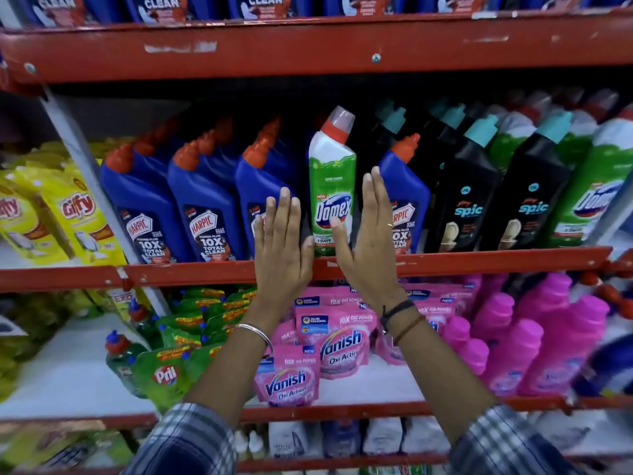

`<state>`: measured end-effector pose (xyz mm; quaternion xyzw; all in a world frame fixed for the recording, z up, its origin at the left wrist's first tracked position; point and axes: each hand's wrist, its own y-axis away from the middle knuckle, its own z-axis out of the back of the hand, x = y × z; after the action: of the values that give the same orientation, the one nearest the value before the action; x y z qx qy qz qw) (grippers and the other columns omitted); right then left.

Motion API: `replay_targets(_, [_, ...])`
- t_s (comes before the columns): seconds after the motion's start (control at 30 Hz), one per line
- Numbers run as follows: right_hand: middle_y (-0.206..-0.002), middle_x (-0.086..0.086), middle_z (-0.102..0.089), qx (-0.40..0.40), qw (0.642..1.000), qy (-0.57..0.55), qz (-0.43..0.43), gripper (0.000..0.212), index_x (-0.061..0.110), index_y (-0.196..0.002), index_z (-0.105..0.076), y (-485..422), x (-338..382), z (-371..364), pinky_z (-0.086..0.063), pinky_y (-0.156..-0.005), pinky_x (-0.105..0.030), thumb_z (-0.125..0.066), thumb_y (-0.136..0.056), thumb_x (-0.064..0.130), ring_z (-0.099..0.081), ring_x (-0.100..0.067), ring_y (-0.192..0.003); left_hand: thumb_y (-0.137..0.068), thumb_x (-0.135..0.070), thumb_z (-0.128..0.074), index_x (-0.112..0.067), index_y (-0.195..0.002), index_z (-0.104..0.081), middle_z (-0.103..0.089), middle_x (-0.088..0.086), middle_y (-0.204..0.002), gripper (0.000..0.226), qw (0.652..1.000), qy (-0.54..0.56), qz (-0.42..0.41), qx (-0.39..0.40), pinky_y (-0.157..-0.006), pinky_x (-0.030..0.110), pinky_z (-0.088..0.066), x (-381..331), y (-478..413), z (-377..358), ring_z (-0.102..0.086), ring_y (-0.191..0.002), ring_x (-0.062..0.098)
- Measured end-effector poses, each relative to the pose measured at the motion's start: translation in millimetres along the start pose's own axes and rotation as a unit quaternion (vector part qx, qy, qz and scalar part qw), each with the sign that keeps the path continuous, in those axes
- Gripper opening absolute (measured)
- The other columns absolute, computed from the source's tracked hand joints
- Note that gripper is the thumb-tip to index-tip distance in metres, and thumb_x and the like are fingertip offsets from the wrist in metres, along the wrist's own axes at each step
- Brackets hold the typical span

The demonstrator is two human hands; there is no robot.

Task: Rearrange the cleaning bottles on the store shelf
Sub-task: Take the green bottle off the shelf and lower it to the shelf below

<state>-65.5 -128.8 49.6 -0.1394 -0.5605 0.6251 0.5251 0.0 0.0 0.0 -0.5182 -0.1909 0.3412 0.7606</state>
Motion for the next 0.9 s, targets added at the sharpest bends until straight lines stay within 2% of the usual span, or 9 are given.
replay_targets(0.07, [-0.158, -0.020, -0.016, 0.008, 0.999, -0.017, -0.039, 0.076, 0.000, -0.148, -0.013, -15, 3, -10, -0.009, -0.116, -0.013, -0.056, -0.093, 0.027, -0.015, -0.025, -0.146, -0.102, -0.034, -0.025, -0.019, -0.152, 0.004, 0.011, -0.006, -0.159, 0.060, 0.999, -0.025, 0.028, -0.011, -0.120, 0.045, -0.004, 12, -6, -8, 0.005, -0.147, 0.020])
replay_targets(0.1, [-0.157, -0.020, -0.018, 0.018, 0.998, -0.012, -0.059, 0.081, 0.001, -0.149, -0.010, -23, 6, -17, -0.015, -0.115, -0.015, -0.059, -0.092, 0.032, -0.019, -0.027, -0.145, -0.102, -0.035, -0.025, -0.020, -0.152, 0.005, 0.012, -0.006, -0.159, 0.060, 0.999, -0.039, 0.031, -0.013, -0.120, 0.043, -0.002, 19, -8, -14, 0.006, -0.147, 0.019])
replay_targets(0.17, [-0.154, -0.020, -0.027, 0.030, 0.995, 0.020, -0.096, 0.093, 0.003, -0.149, -0.006, -35, 10, -30, -0.037, -0.109, -0.033, -0.063, -0.088, 0.043, -0.032, -0.033, -0.139, -0.101, -0.034, -0.026, -0.020, -0.152, 0.005, 0.013, -0.006, -0.159, 0.061, 0.998, -0.057, 0.029, -0.010, -0.120, 0.042, 0.001, 29, -5, -27, 0.008, -0.147, 0.017])
replay_targets(0.23, [-0.146, -0.021, -0.038, 0.023, 0.990, 0.075, -0.120, 0.102, 0.003, -0.149, -0.006, -43, 10, -38, -0.049, -0.094, -0.044, -0.064, -0.082, 0.054, -0.045, -0.036, -0.128, -0.101, -0.034, -0.027, -0.018, -0.152, 0.003, 0.012, -0.004, -0.159, 0.061, 0.996, -0.085, 0.011, -0.021, -0.119, 0.041, 0.002, 35, -1, -35, 0.008, -0.147, 0.016])
replay_targets(0.37, [-0.136, -0.019, -0.050, 0.015, 0.982, 0.113, -0.154, 0.099, 0.002, -0.146, -0.020, -49, 2, -43, -0.050, -0.086, -0.042, -0.068, -0.077, 0.056, -0.053, -0.034, -0.118, -0.102, -0.035, -0.026, -0.014, -0.153, -0.004, 0.007, -0.002, -0.160, 0.059, 0.991, -0.125, -0.017, -0.045, -0.120, 0.042, 0.000, 43, 5, -47, 0.003, -0.147, 0.016])
replay_targets(0.5, [-0.120, -0.014, -0.062, -0.012, 0.983, 0.043, -0.176, 0.088, 0.005, -0.133, -0.039, -49, 1, -35, -0.050, -0.080, -0.038, -0.079, -0.067, 0.049, -0.060, -0.032, -0.108, -0.101, -0.035, -0.026, -0.012, -0.152, -0.006, 0.004, 0.000, -0.160, 0.060, 0.988, -0.145, -0.024, -0.054, -0.120, 0.043, -0.002, 44, 6, -50, 0.000, -0.148, 0.016])
replay_targets(0.67, [-0.118, -0.007, -0.065, -0.059, 0.981, -0.060, -0.177, 0.088, 0.010, -0.129, -0.043, -42, 11, -15, -0.051, -0.086, -0.028, -0.086, -0.061, 0.044, -0.063, -0.021, -0.106, -0.100, -0.035, -0.026, -0.011, -0.152, -0.006, 0.004, 0.000, -0.160, 0.061, 0.986, -0.154, -0.029, -0.058, -0.119, 0.042, -0.003, 44, 6, -49, 0.000, -0.148, 0.016])
replay_targets(0.8, [-0.116, -0.004, -0.066, -0.099, 0.976, -0.123, -0.153, 0.088, 0.010, -0.129, -0.045, -33, 17, 12, -0.057, -0.084, -0.033, -0.087, -0.060, 0.044, -0.065, -0.014, -0.104, -0.096, -0.034, -0.033, -0.010, -0.152, -0.004, 0.006, 0.001, -0.160, 0.068, 0.986, -0.158, -0.027, -0.049, -0.118, 0.042, -0.004, 43, 8, -49, 0.001, -0.148, 0.016])
replay_targets(0.9, [-0.111, 0.000, -0.068, -0.087, 0.973, -0.127, -0.175, 0.085, 0.013, -0.124, -0.048, -15, 15, 30, -0.056, -0.082, -0.034, -0.088, -0.057, 0.047, -0.066, -0.011, -0.100, -0.096, -0.034, -0.032, -0.010, -0.152, -0.004, 0.007, 0.001, -0.160, 0.068, 0.984, -0.170, -0.034, -0.045, -0.118, 0.042, -0.003, 43, 10, -49, 0.002, -0.148, 0.016])
